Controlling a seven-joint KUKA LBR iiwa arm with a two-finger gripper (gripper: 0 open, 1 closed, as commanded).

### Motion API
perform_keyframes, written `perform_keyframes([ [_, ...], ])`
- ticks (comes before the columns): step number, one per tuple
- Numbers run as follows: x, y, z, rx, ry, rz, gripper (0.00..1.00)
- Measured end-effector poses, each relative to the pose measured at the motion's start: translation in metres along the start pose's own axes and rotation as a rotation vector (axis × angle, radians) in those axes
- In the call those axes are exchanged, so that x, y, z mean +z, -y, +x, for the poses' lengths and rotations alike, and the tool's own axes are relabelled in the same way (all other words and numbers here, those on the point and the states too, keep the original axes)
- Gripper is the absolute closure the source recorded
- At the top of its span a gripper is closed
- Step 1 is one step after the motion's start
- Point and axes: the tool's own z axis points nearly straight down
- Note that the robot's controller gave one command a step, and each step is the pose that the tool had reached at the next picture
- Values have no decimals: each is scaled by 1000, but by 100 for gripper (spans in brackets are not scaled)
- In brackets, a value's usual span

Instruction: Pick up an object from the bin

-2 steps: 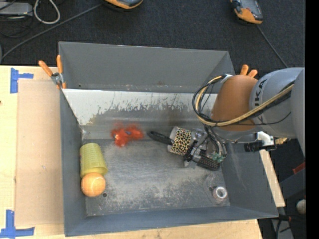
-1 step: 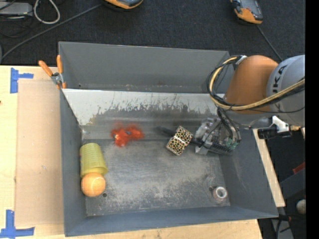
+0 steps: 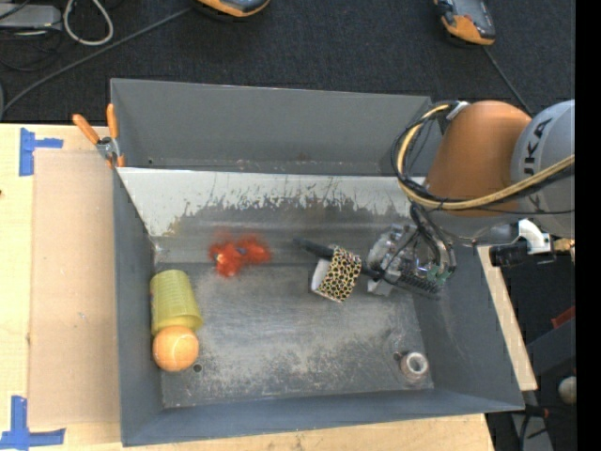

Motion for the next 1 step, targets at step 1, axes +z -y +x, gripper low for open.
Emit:
perform_keyframes([
  [1, 17, 3, -17, -11, 12, 3, 100],
])
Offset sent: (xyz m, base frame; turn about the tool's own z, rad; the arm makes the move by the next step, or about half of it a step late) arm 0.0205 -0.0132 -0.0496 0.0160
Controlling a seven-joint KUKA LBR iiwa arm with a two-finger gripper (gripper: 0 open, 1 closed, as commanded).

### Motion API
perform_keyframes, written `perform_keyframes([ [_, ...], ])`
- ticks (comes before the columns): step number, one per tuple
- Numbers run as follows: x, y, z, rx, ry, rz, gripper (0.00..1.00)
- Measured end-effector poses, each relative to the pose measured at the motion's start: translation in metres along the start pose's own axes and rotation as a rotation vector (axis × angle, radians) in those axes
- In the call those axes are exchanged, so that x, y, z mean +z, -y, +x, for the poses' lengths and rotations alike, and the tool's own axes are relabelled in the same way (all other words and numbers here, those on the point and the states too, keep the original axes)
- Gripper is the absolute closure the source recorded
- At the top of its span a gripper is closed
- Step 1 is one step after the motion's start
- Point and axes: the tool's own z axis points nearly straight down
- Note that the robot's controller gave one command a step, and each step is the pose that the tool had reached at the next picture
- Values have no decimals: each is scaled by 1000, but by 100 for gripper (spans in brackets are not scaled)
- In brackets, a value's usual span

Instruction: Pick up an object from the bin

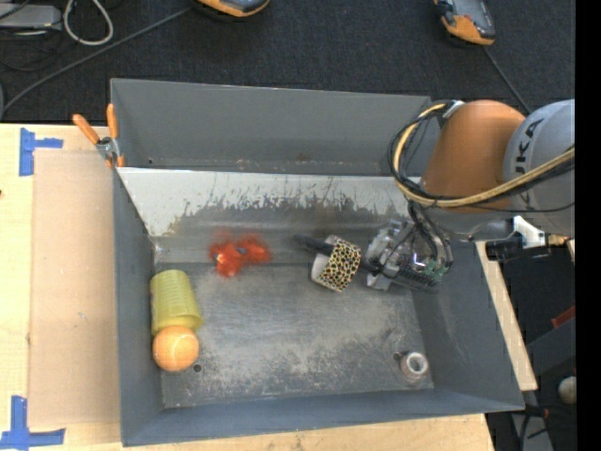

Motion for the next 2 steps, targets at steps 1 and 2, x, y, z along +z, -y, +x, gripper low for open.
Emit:
perform_keyframes([
  [1, 34, 0, -5, 22, -4, -7, 100],
  [2, 35, 3, -14, -38, -3, -9, 100],
])
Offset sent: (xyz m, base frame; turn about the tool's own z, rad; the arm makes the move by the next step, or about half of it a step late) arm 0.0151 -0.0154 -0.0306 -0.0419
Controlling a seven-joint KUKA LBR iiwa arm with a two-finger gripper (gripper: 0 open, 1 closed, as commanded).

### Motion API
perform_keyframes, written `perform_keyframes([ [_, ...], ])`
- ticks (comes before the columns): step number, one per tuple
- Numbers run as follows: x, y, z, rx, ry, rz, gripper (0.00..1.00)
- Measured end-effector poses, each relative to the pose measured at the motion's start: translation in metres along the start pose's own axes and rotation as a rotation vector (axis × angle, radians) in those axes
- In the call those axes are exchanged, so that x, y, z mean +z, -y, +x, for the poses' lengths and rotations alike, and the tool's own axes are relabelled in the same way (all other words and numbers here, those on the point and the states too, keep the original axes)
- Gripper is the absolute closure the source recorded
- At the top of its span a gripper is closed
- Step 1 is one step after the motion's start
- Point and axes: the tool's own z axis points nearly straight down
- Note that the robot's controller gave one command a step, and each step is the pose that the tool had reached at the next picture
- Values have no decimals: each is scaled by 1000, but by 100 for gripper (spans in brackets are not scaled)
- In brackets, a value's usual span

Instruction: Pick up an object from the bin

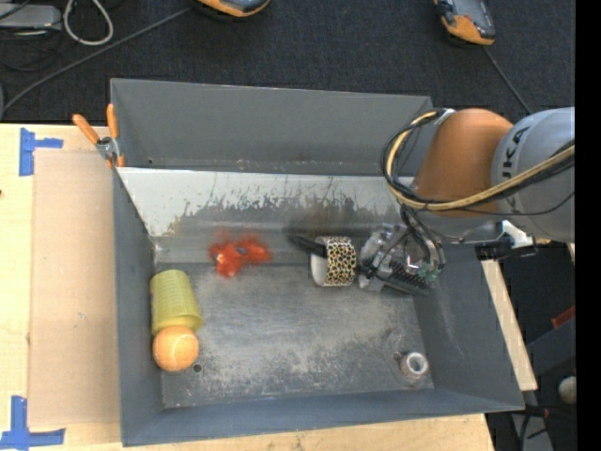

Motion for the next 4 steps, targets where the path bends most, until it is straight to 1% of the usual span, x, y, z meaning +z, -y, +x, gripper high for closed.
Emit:
perform_keyframes([
  [1, 27, -7, 3, 149, 1, 1, 100],
  [2, 39, -7, 1, 282, -4, -5, 100],
  [3, 39, -11, 2, 260, 7, 0, 100],
  [4, 23, -10, 0, 284, 4, -7, 100],
])
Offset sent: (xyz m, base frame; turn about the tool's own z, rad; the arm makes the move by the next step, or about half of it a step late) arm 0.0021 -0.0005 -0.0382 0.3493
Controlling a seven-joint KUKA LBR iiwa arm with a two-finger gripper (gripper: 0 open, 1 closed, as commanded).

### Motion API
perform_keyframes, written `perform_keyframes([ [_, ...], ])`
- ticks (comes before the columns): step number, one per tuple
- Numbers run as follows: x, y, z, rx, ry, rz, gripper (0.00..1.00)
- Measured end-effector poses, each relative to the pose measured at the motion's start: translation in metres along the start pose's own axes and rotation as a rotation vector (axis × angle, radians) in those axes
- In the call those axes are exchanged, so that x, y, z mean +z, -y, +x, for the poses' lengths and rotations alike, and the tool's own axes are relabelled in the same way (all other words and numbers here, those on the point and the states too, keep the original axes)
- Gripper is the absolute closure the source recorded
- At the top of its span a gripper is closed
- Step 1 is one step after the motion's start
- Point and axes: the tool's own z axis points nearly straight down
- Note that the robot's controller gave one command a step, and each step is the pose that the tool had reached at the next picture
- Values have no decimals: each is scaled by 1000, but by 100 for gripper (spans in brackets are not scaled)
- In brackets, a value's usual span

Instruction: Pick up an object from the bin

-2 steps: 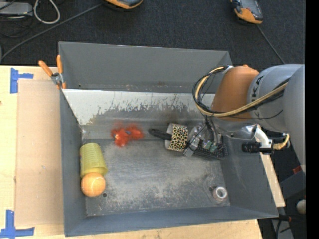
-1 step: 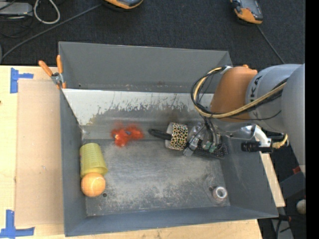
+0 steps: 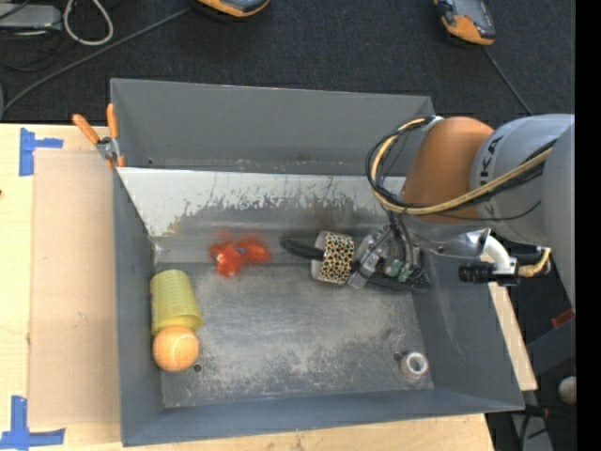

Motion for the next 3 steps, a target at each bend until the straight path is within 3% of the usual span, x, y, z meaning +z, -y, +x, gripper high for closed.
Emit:
perform_keyframes([
  [1, -64, -4, -4, -46, -3, 7, 100],
  [2, -49, -6, -10, -51, -1, 5, 100],
  [3, 6, -4, -8, -49, -10, 7, 100],
])
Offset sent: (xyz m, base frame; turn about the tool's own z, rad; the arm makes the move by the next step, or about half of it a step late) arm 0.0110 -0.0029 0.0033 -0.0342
